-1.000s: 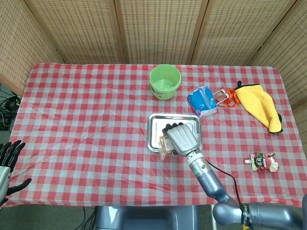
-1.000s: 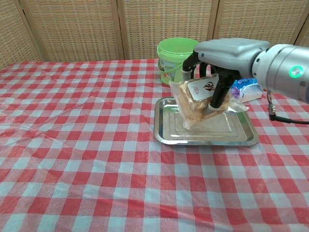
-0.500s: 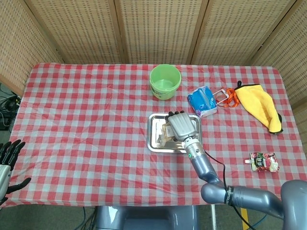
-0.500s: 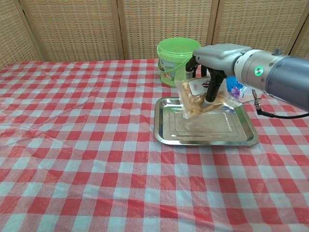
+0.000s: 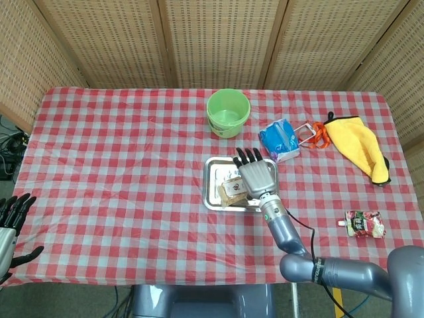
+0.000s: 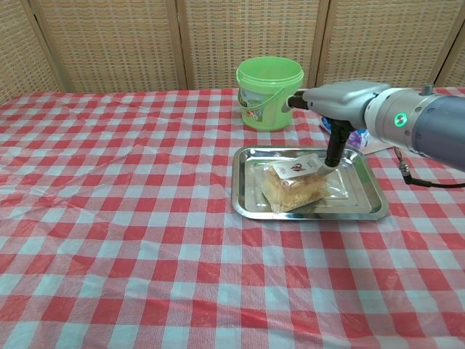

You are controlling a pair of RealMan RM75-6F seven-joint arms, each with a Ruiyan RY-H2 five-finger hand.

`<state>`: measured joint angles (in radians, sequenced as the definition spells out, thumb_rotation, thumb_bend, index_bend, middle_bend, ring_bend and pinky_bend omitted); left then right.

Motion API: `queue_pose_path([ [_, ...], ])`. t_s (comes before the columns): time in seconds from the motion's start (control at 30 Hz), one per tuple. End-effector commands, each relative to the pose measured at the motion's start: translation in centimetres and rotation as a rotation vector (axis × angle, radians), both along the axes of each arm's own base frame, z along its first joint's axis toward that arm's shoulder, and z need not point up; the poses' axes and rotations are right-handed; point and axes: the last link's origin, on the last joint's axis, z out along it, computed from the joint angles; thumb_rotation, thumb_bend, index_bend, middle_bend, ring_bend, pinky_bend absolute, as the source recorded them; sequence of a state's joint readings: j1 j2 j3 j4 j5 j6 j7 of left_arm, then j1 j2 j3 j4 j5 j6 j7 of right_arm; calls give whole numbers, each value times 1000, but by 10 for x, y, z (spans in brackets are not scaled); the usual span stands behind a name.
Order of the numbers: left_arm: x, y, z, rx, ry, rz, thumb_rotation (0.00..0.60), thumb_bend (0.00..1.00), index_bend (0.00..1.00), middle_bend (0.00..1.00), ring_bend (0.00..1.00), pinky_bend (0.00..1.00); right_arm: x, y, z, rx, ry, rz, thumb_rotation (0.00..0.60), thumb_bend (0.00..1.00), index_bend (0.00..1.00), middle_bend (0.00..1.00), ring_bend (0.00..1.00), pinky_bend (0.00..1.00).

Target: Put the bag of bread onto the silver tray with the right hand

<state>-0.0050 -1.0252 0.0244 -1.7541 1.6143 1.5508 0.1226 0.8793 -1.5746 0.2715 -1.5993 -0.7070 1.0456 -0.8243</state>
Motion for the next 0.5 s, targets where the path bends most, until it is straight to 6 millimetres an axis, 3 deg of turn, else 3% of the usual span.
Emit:
queue_pose_path([
  [0.03,1,-1,0,1,-2,-5,600,0,0,0,0,0,0,4,4,-7,0,-3,600,138,108,0,0,0],
  [0.3,2,-2,3,8,-10,-7,600,0,0,0,0,0,-16,21,33,-69,1,9,600,137,99,0,0,0],
  [0.5,3,-4,4,15,-18,-13,600,0,0,0,0,0,-52,57,72,-137,-53,1,600,136,63,0,0,0],
])
